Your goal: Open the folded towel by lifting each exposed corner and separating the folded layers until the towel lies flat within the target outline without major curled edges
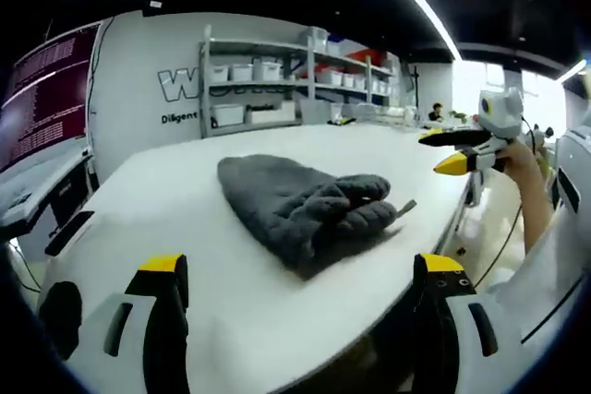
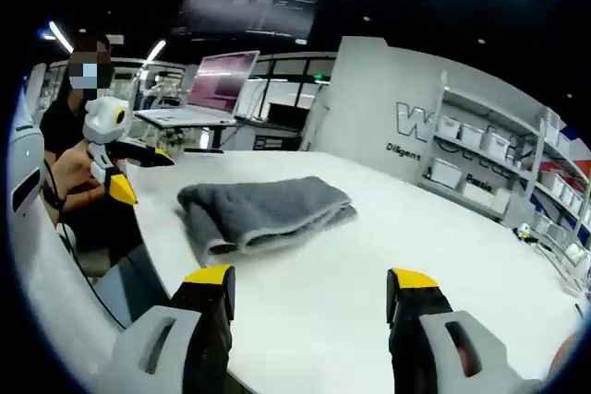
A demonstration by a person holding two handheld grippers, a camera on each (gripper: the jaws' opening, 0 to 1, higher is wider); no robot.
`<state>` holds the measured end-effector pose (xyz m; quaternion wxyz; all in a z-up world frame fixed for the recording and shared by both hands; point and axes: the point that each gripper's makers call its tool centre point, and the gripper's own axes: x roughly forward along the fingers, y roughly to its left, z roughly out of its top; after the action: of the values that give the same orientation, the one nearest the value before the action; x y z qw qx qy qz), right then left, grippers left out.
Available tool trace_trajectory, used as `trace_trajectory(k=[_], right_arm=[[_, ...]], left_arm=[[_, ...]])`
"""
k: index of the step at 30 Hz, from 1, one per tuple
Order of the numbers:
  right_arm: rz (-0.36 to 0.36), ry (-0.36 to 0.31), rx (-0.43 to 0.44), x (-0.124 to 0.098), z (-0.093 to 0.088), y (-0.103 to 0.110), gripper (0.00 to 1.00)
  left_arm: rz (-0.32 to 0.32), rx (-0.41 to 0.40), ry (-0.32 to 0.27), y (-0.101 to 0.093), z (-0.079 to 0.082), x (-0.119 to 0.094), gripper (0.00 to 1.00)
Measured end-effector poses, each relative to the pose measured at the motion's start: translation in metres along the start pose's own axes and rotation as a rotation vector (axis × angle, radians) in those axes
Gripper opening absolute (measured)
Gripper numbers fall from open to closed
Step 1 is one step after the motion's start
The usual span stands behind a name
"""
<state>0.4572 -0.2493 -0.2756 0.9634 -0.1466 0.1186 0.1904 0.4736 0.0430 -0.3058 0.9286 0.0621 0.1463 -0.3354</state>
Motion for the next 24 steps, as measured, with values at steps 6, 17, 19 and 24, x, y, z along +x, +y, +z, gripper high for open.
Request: trace_trajectory(k=[6, 17, 19, 24], right_arm=[[-0.039, -0.008, 0.094, -0.023, -0.013, -0.028, 0.88], [-0.123, 0.081, 0.114, -0.049, -0.041, -0.058, 0.99], [-0.140, 0.089, 0.123, -0.052, -0.044, -0.063, 0.99], [-0.204, 0.087, 0.119, -0.057, -0.046, -0.072, 0.99]], left_arm=[[-0.018, 0.014, 0.003, -0.005, 0.004, 0.005, 0.99], [-0.052, 0.057, 0.016, -0.018, 0.015, 0.016, 0.99], [-0.078, 0.078, 0.015, -0.026, 0.021, 0.023, 0.99], [-0.152, 0.159, 0.018, -0.051, 0.039, 0.049, 0.99]])
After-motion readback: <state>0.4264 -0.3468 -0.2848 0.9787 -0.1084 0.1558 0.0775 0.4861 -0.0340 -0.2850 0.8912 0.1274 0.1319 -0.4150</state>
